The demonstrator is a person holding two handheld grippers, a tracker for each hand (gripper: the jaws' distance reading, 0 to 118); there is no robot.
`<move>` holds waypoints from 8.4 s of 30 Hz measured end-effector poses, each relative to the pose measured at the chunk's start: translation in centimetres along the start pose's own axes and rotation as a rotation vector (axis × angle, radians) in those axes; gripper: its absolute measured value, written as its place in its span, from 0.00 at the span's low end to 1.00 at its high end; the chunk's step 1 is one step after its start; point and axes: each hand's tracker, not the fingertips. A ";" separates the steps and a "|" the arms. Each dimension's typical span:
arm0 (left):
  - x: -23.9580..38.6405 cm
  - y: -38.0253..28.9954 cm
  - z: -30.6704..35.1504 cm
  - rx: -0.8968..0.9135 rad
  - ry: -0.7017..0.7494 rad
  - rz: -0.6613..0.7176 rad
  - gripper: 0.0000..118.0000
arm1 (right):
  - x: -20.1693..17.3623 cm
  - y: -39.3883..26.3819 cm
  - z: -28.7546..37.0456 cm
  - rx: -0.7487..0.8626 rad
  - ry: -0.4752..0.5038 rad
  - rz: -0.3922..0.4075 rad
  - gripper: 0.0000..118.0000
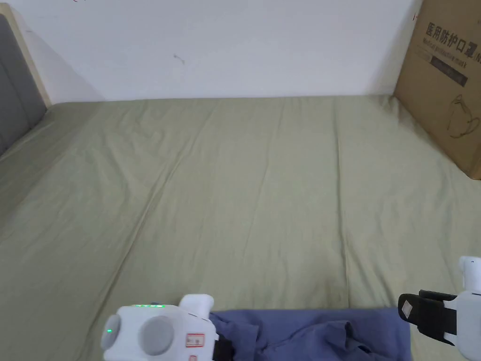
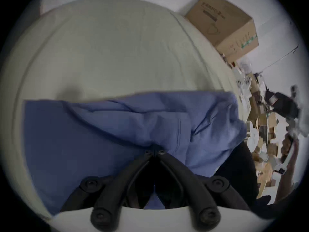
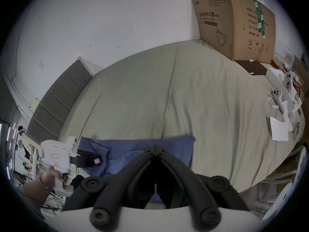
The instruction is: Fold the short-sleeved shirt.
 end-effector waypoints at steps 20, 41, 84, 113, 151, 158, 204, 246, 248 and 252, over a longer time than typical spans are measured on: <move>-17.1 -5.1 14.4 0.376 -0.388 0.403 1.00 | -0.1 0.6 -0.2 -0.008 0.002 0.004 0.00; -13.7 -2.8 5.4 0.228 -0.302 0.403 0.10 | -0.7 0.4 -0.9 -0.043 0.004 -0.005 0.00; 10.5 2.6 -3.2 -0.028 -0.201 -0.025 0.00 | 4.7 0.4 2.7 0.059 0.025 -0.098 0.00; -3.6 -3.5 9.7 0.290 -0.212 0.230 0.00 | -0.2 -3.5 -11.3 -0.389 0.381 -0.105 0.00; -7.7 -1.1 -3.6 0.117 -0.641 0.399 0.21 | 5.1 -5.8 -13.2 -0.361 0.430 -0.317 0.00; -7.1 -0.2 5.7 0.232 -0.482 0.194 0.21 | 3.4 -4.3 -8.7 -0.295 0.429 -0.340 0.00; -13.0 2.2 19.4 0.416 0.379 0.036 0.01 | -5.3 1.8 -3.3 -0.186 0.267 -0.094 0.00; 15.5 1.4 23.6 1.257 0.485 -0.226 0.92 | -10.4 7.7 9.1 0.846 -0.146 0.219 1.00; 15.4 1.5 23.7 1.252 0.474 -0.210 0.92 | -10.5 7.8 8.9 0.839 -0.138 0.220 1.00; 15.4 1.6 23.6 1.254 0.482 -0.201 0.92 | -10.6 7.9 8.9 0.831 -0.136 0.238 1.00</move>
